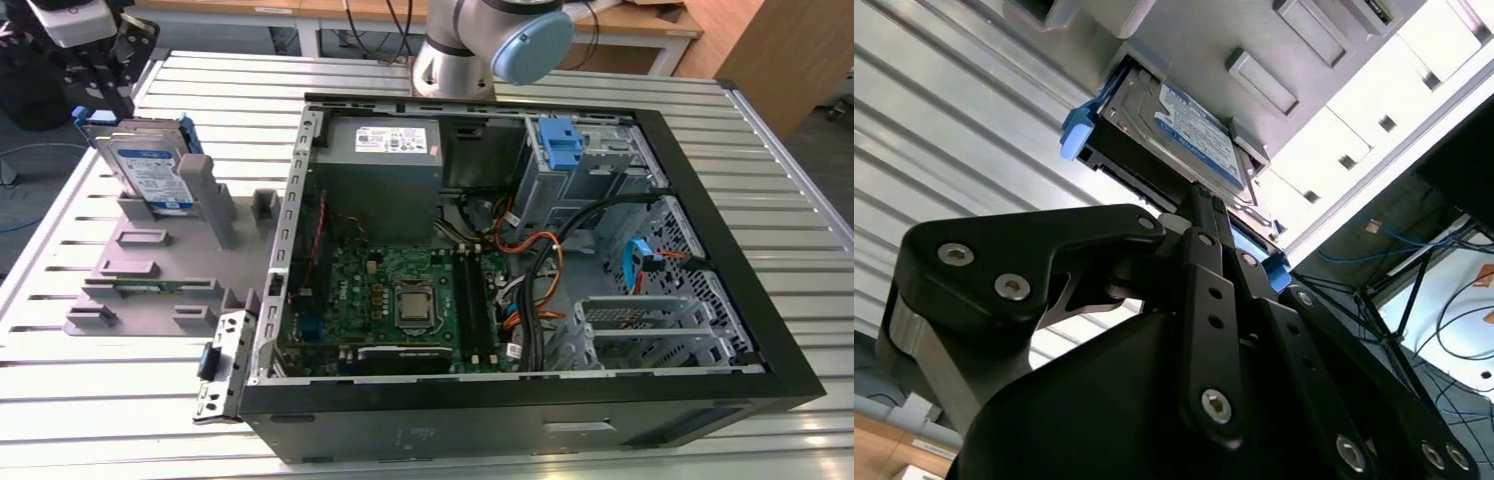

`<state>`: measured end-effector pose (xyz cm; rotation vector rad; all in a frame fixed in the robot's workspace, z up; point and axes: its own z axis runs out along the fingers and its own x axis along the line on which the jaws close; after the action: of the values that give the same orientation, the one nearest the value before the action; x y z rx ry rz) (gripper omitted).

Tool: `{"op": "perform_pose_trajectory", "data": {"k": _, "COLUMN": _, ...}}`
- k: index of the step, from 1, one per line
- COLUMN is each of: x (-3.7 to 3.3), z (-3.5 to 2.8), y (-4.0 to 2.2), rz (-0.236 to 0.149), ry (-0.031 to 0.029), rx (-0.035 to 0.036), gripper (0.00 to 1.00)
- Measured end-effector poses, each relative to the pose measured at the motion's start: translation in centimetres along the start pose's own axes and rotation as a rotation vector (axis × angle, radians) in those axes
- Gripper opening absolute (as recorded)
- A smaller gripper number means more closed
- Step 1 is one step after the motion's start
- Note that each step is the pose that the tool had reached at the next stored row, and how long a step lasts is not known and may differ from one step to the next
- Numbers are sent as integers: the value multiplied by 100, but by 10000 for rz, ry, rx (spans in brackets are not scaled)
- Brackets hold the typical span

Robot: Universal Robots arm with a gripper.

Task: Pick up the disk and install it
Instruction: 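Pick up the disk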

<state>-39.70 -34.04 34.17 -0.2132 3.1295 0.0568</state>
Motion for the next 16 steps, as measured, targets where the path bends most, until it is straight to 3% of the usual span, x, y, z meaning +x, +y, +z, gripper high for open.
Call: {"op": "perform_pose_trajectory", "data": {"k": 16, "x": 0, "z": 1, "y": 0, "rz": -2862, "ry": 103, "rx": -19, "gripper": 11}}
